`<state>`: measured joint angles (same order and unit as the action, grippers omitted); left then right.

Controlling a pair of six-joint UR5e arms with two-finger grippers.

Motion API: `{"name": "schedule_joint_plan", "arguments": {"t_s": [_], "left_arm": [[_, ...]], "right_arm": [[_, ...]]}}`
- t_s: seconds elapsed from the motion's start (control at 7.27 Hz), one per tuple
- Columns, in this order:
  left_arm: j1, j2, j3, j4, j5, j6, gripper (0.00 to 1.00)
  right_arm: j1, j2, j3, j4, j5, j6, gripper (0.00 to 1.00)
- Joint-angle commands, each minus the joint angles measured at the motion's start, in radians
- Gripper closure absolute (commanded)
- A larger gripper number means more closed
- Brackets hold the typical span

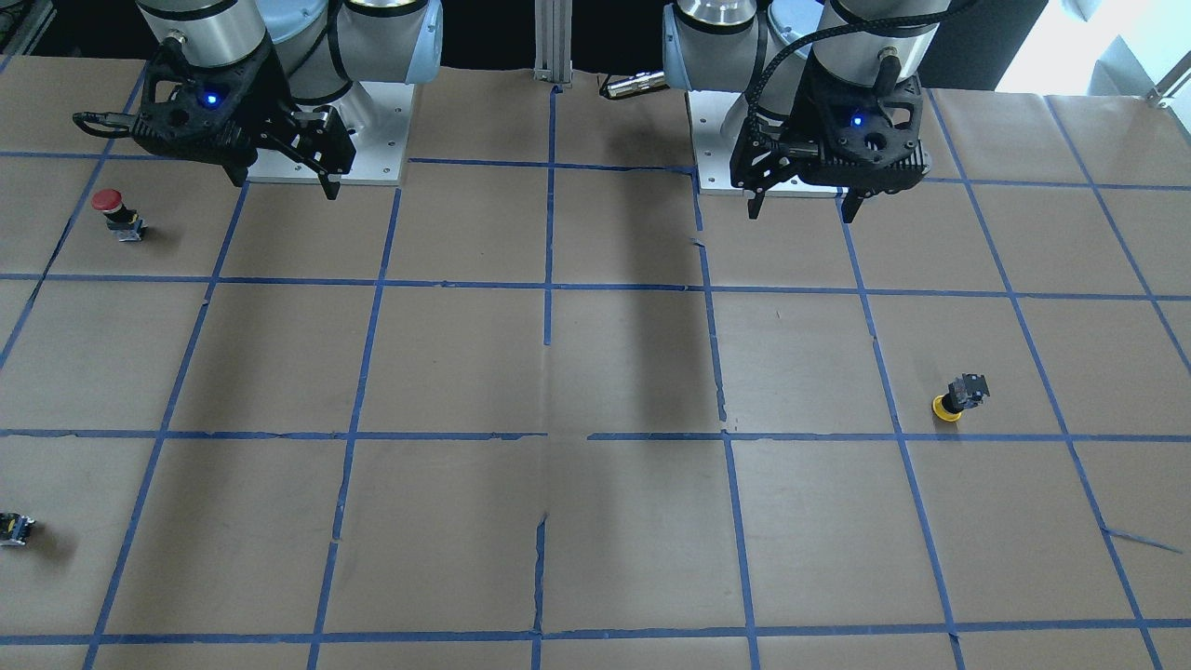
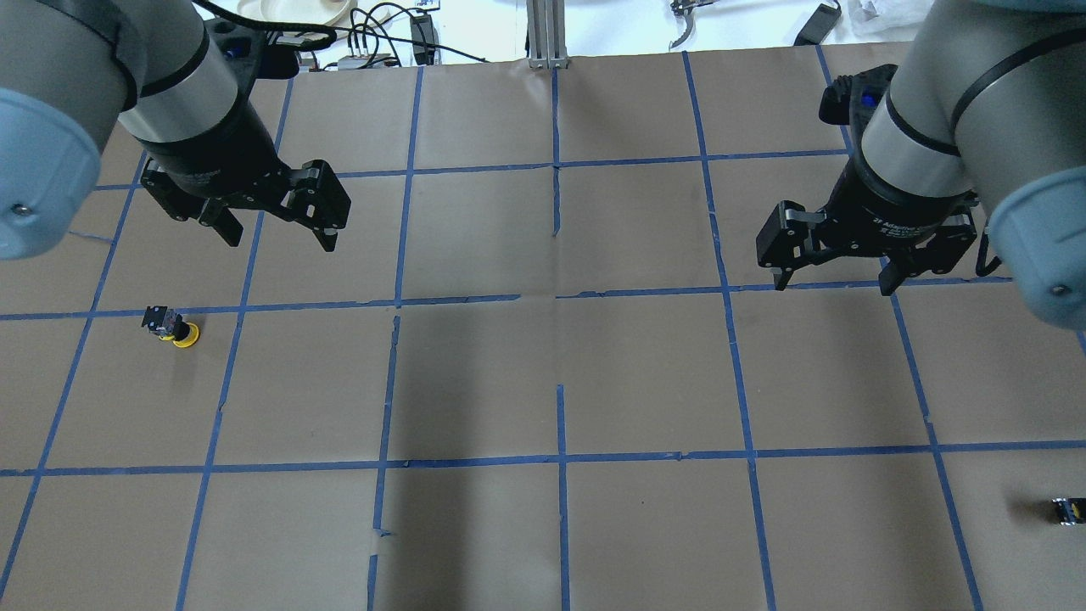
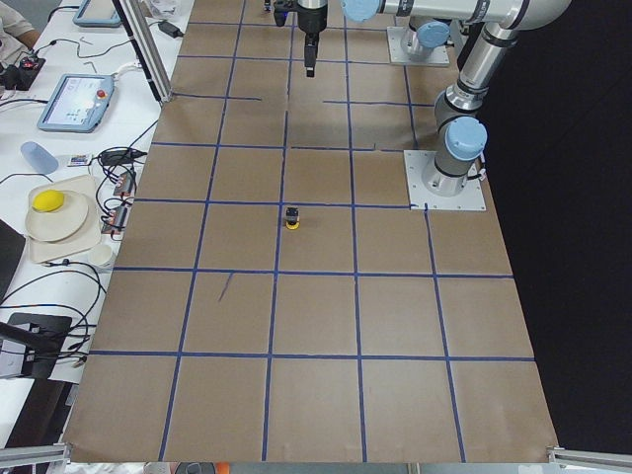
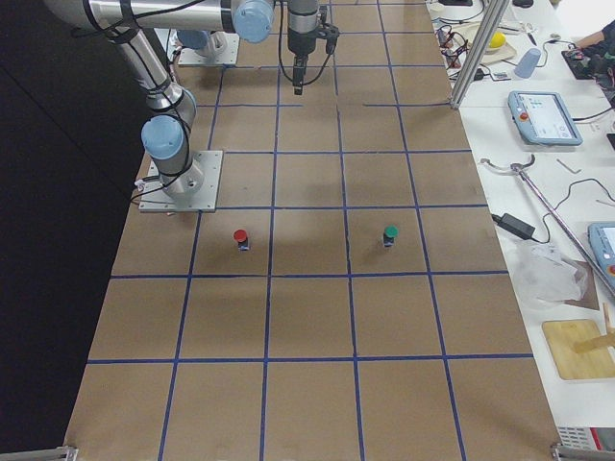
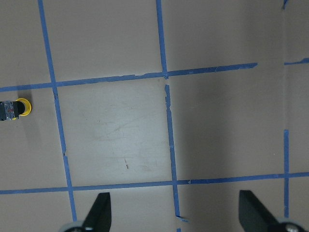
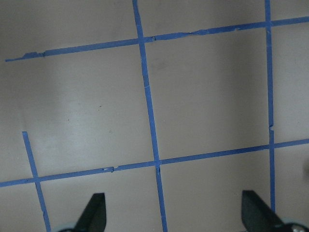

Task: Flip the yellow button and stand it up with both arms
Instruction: 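Move the left gripper down toward the yellow button lying on its side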

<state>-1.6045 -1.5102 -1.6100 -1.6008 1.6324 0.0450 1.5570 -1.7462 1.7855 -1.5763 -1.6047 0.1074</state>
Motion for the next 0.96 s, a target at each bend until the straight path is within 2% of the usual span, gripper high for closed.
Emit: {"name": "schedule_joint_plan", "arguments": {"t_s": [0.0, 0.28, 0.55, 0.69, 0.83], "left_arm": [[0.005, 0.001, -0.001, -0.002, 0.006, 0.004, 0.00], [0.059, 0.002, -0.004, -0.005, 0.009, 0.006, 0.00], [0.221, -0.011, -0.075, 0.018, 0.001, 0.131, 0.00], [0.297, -0.033, -0.144, 0.113, 0.007, 0.156, 0.00], [0.380, -0.077, -0.227, 0.297, 0.007, 0.221, 0.00]], "right_arm": [[0.000, -0.002, 0.000, -0.010, 0.003, 0.001, 0.00], [0.000, -0.004, 0.015, -0.008, 0.002, 0.002, 0.00], [0.000, -0.019, 0.037, -0.010, 0.000, 0.000, 0.00], [0.000, -0.021, 0.037, -0.011, 0.002, 0.000, 0.00], [0.000, -0.022, 0.037, -0.011, 0.003, 0.000, 0.00]]}}
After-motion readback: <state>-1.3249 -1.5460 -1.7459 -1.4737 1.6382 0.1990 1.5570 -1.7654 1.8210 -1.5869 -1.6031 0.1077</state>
